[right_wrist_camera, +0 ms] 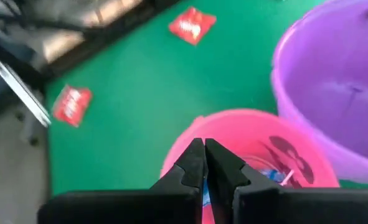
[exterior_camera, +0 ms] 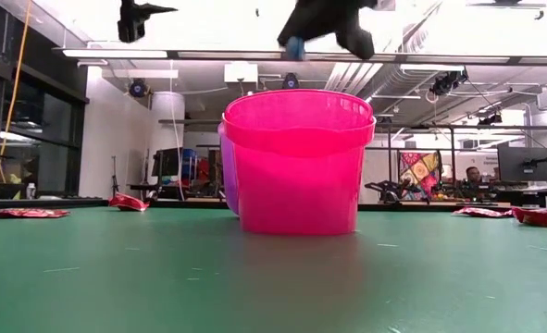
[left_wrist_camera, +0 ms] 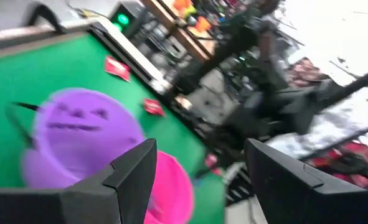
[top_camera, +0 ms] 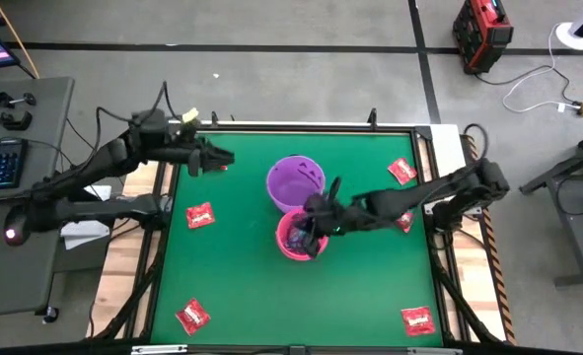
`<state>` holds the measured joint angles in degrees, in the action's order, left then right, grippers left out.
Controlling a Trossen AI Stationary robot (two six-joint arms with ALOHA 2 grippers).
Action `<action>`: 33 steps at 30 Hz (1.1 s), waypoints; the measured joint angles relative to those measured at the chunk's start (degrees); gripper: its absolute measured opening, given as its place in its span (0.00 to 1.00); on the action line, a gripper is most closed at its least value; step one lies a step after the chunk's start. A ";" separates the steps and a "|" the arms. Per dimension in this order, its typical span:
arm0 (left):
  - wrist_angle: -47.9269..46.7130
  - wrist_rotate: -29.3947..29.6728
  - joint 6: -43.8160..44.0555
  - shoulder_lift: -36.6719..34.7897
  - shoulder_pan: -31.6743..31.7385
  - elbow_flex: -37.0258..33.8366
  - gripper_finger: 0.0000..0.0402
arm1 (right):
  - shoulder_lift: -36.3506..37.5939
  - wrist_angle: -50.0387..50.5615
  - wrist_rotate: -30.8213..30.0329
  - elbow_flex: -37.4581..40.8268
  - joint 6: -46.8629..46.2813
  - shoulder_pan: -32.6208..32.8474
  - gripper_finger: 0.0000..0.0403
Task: Sort candy by brand, put in halloween buckets
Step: Put the blue candy into the pink bucket, then put the red candy into the purple bucket
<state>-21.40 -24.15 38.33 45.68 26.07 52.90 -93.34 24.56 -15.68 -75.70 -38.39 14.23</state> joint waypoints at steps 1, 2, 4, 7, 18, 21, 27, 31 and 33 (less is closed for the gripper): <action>0.47 2.12 1.40 -0.21 -3.27 0.00 0.58 | -1.15 0.03 -0.87 0.00 0.71 0.37 0.00; 0.98 4.42 2.65 -0.37 -6.69 0.00 0.58 | -2.25 0.02 -1.80 0.00 1.36 0.65 0.00; 2.13 9.70 5.21 -0.43 -13.68 0.00 0.58 | -4.08 0.00 -3.59 0.00 2.60 0.71 0.00; 2.74 18.79 8.76 -0.23 -24.76 0.00 0.58 | -6.33 0.02 -6.23 0.00 4.50 0.39 0.01; 0.35 38.08 11.05 2.02 -44.42 0.44 0.58 | -6.69 2.75 -5.48 -1.99 10.77 -0.40 0.43; -12.77 37.55 11.08 2.89 -43.51 3.66 0.58 | -6.69 6.18 -5.98 -6.87 15.18 -0.10 0.54; -48.88 33.44 11.76 7.54 -36.11 8.61 0.58 | -6.69 16.05 -12.47 -20.25 19.21 -1.77 0.62; -60.40 26.67 5.16 11.90 -31.72 4.09 0.58 | -6.66 24.45 -13.86 -27.30 18.83 -3.21 0.62; -59.67 24.02 2.00 14.03 -29.85 -0.22 0.58 | -6.65 27.95 -13.90 -29.23 17.44 -3.80 0.62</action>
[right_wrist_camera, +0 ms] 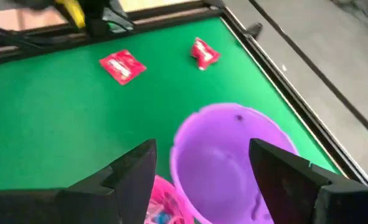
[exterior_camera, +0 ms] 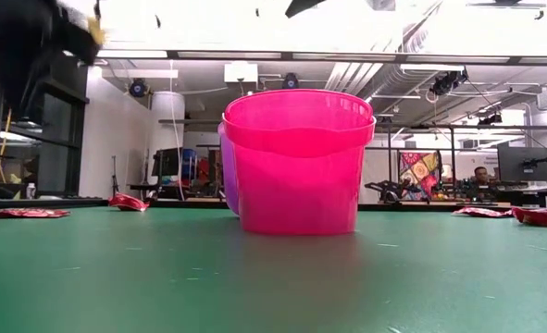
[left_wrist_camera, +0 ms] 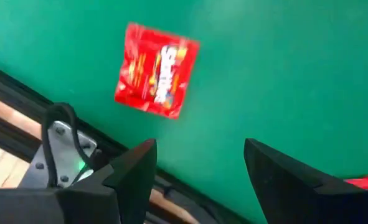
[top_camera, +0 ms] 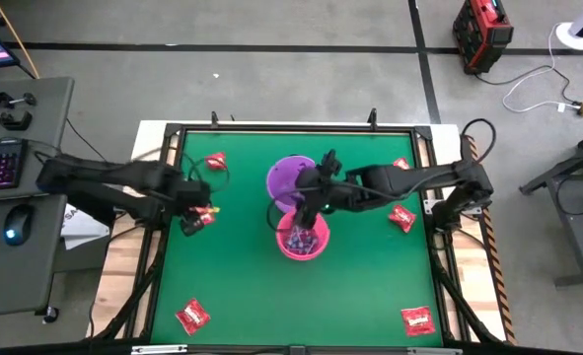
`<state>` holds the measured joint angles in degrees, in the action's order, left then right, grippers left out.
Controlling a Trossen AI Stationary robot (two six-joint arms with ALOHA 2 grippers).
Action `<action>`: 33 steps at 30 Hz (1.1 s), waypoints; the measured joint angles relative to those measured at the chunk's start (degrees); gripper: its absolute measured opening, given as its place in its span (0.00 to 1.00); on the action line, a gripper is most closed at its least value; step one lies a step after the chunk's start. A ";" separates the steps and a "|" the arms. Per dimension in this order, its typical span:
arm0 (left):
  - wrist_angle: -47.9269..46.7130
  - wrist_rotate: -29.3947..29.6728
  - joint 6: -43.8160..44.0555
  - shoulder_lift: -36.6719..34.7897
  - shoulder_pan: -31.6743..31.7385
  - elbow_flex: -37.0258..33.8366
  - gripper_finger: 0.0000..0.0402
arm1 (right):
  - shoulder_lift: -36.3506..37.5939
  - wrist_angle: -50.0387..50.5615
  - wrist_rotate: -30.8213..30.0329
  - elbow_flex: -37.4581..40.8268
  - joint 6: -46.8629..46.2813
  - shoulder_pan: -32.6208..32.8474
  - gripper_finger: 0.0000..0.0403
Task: Sort candy by brand, put in halloween buckets
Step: Put the red candy into the purple bucket
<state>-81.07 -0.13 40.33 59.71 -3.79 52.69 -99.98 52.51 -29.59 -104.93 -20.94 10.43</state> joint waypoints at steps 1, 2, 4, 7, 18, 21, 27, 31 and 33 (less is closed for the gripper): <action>1.17 -0.75 -1.64 1.11 0.71 -2.14 0.58 | 0.00 1.49 -0.03 -0.55 -0.77 -0.15 0.62; 2.72 -1.07 -3.24 2.52 1.50 -4.46 0.58 | 0.00 2.74 -0.12 -0.85 -1.33 -0.30 0.62; 6.56 -0.43 -5.39 5.38 3.28 -8.16 0.58 | 0.00 4.52 -0.19 -0.83 -2.22 -0.34 0.62; 10.05 2.77 -7.74 10.55 6.19 -7.74 0.57 | 0.00 5.89 -0.23 0.23 -3.41 -0.32 0.62; 13.55 2.21 -13.07 25.44 13.73 -7.98 0.56 | 1.01 18.82 -1.80 1.82 -6.27 2.90 0.62; 14.08 1.11 -13.53 28.33 14.05 -7.98 0.56 | 2.82 22.21 -4.03 1.82 -7.71 4.79 0.62; 17.42 -1.08 -13.39 32.35 14.03 -7.98 0.56 | 9.26 28.81 -8.80 3.64 -15.60 9.17 0.62; 17.92 -0.48 -12.76 34.62 14.00 -7.79 0.56 | 15.31 29.57 -10.25 7.86 -23.80 12.98 0.62; 17.91 -0.96 -13.77 35.36 13.97 -7.70 0.54 | 17.91 29.57 -10.57 10.10 -28.03 15.27 0.62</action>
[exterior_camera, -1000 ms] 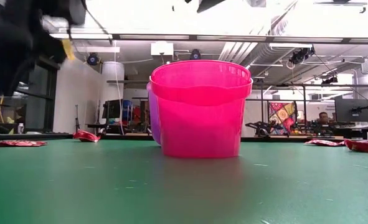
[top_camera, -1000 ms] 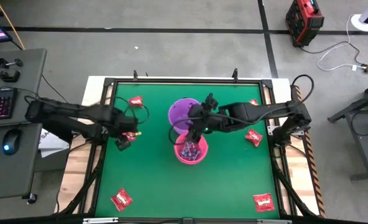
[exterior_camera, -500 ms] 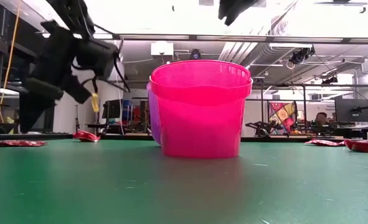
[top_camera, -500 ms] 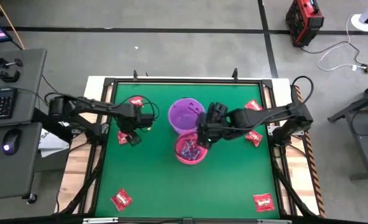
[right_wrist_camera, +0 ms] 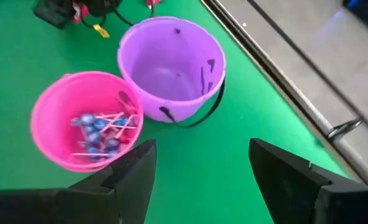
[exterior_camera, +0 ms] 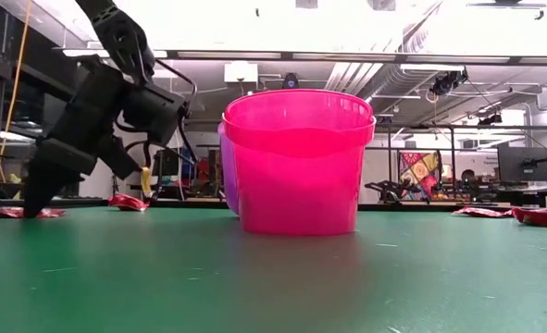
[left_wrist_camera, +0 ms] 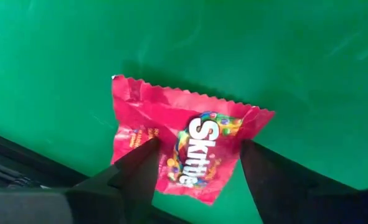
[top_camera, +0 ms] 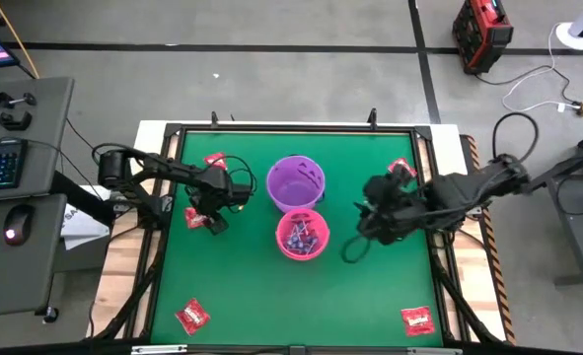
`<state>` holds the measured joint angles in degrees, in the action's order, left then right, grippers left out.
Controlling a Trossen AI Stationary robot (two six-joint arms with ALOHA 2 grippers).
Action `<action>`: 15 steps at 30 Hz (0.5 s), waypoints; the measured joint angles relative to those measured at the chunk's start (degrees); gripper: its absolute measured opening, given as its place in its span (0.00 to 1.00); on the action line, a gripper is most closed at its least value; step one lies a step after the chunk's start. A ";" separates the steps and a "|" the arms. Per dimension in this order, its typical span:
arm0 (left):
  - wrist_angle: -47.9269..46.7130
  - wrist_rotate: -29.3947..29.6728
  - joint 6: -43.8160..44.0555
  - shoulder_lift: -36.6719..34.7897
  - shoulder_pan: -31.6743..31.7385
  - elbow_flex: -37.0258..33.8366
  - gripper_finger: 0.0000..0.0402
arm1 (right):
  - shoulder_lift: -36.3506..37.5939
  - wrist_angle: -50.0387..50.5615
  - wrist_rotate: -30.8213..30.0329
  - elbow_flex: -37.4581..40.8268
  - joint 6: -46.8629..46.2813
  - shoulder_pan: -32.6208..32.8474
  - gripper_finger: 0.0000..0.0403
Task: Sort candy by brand, put in halloween buckets
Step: Put the red candy into the purple bucket
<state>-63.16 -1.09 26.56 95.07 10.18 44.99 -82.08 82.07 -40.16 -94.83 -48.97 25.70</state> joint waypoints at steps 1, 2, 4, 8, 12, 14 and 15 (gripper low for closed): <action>-0.10 -0.26 -0.63 0.15 -0.08 -0.08 0.51 | 1.15 0.02 -0.55 1.12 -1.97 1.21 0.62; -0.24 -0.34 -1.06 0.17 -0.28 -0.08 0.47 | 2.13 0.03 -1.51 2.17 -3.87 2.48 0.62; -0.34 -0.12 -1.15 -0.11 -0.66 0.29 0.35 | 3.89 0.01 -3.36 4.43 -7.27 4.95 0.62; 0.60 -0.10 0.02 -2.36 -0.90 2.69 0.06 | 6.43 0.05 -4.88 8.21 -12.62 8.89 0.62; -1.70 -0.10 1.54 -7.77 -0.90 8.52 0.05 | 7.93 0.47 -6.51 9.61 -15.63 12.22 0.62; -2.62 0.11 2.89 -10.89 -0.96 13.02 0.03 | 8.43 0.37 -8.36 9.49 -15.61 13.52 0.62; -2.44 0.57 3.72 -12.60 -1.16 15.54 0.02 | 8.70 0.44 -9.56 9.49 -15.71 14.08 0.62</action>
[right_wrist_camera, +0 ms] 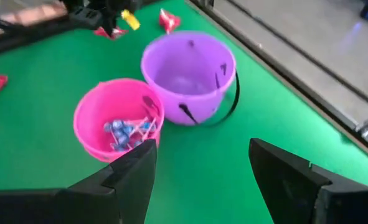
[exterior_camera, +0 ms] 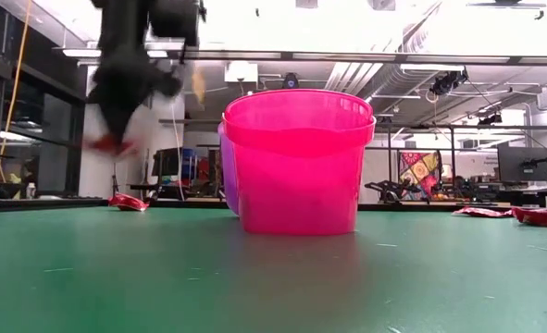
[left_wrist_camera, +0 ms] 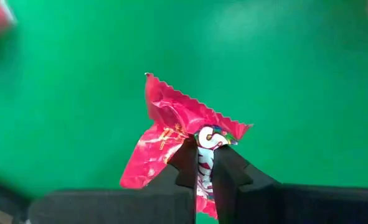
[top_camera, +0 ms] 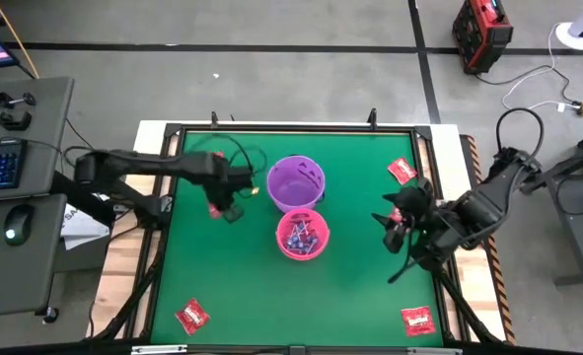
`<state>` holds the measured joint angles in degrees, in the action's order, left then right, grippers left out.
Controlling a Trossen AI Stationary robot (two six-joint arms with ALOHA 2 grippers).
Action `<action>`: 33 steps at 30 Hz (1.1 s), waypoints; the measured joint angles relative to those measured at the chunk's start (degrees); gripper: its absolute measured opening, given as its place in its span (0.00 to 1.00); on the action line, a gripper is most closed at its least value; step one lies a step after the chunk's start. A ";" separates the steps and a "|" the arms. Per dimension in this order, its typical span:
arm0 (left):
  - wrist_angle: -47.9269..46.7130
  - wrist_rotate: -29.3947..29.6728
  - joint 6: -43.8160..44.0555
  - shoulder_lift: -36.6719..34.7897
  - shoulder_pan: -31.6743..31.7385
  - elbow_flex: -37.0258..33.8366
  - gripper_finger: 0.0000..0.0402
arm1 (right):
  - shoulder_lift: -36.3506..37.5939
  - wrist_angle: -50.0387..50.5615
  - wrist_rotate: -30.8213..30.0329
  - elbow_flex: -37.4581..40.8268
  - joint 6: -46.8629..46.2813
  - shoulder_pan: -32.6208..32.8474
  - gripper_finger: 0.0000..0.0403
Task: Sort candy by brand, put in halloween buckets
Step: Put the red candy into the purple bucket
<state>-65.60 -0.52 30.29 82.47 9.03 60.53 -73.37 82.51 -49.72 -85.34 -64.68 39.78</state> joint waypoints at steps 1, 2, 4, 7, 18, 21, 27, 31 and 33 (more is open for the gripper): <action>0.56 1.16 0.68 -1.35 -0.32 2.69 0.02 | 0.20 0.02 -1.15 -0.04 -0.01 0.34 0.62; 1.53 2.71 1.07 -2.69 -0.73 5.41 0.02 | 0.41 0.02 -2.08 -0.08 0.06 0.45 0.62; 3.78 5.55 1.10 -4.38 -1.78 10.35 0.02 | 0.55 0.25 -3.26 -0.09 0.40 0.34 0.62; 11.61 6.89 -0.47 -5.04 -3.55 15.41 0.02 | 0.63 1.13 -3.92 -0.09 0.49 -0.20 0.62; 29.80 12.63 -4.16 6.07 -5.16 16.07 0.09 | 0.64 2.13 -4.13 -0.09 0.61 -0.88 0.62; 29.91 11.14 -3.50 8.83 -3.10 16.07 0.19 | 0.64 2.13 -3.39 -0.09 0.53 -0.88 0.62; 30.09 7.02 -3.64 9.61 -0.13 18.18 0.43 | 0.64 2.13 -2.80 -0.11 0.43 -0.88 0.62; 19.83 7.73 -5.91 7.67 1.25 21.27 0.54 | 0.64 2.13 -2.41 -0.11 0.13 -0.88 0.62; 10.39 13.28 -4.74 5.79 2.36 22.21 0.55 | 0.64 2.15 -2.22 -0.11 -0.22 -0.88 0.62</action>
<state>-55.21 12.76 25.54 88.27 11.38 82.74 -72.73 84.66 -51.95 -85.45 -64.90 38.89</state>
